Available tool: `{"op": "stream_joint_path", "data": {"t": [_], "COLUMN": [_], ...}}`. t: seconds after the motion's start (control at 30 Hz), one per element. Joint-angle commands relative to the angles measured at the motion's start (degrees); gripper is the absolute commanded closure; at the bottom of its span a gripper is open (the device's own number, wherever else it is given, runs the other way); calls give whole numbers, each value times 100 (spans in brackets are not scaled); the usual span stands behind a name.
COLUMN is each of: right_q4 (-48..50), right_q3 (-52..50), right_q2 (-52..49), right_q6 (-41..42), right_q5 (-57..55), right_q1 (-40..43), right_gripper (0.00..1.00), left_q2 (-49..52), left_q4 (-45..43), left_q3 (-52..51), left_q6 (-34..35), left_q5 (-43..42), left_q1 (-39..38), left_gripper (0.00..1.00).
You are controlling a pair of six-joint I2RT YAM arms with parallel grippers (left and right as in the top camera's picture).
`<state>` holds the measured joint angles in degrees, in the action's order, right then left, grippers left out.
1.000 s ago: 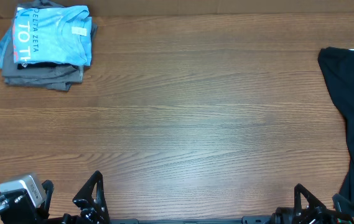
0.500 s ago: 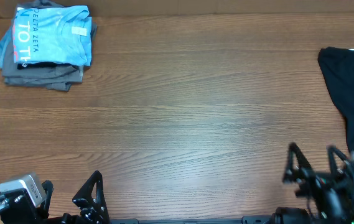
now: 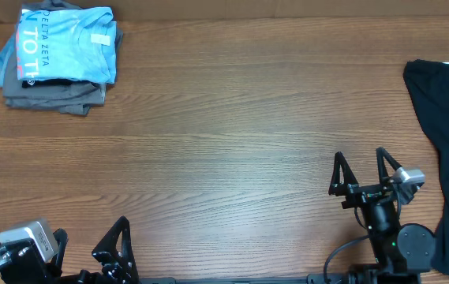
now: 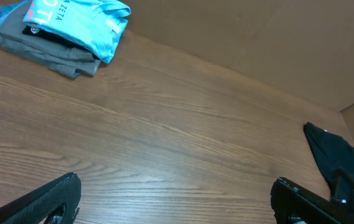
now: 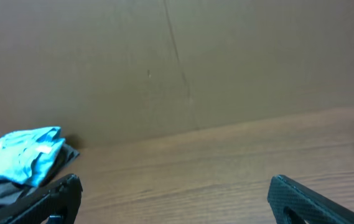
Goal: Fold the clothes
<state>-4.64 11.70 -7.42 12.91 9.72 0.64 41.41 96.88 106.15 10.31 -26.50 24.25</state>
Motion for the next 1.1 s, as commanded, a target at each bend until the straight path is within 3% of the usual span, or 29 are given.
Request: {"op": "stream_joint_path", "data": {"t": [0.0,0.3,0.53,1.07], "right_q4": [461,601,-11,2], "right_q3": [-433,-1132,-1126,-1126], "right_q2": [275,726,726,726], "right_q6": [212,212,210,212], "right_q5": [-109,-179,-776,-754], "right_q1": [-28,-26,-33,-31], "right_gripper": [0,0,0,0], "left_q2": [-2,-2,-2,-2], "left_q4": [-9,-9,-9,-9], "left_q3": [7,7,7,7], "left_q6": [-92,-92,-92,-90], "left_q5": [9,9,9,9], "left_q1": [7,7,7,7], "left_gripper": [0,0,0,0]}}
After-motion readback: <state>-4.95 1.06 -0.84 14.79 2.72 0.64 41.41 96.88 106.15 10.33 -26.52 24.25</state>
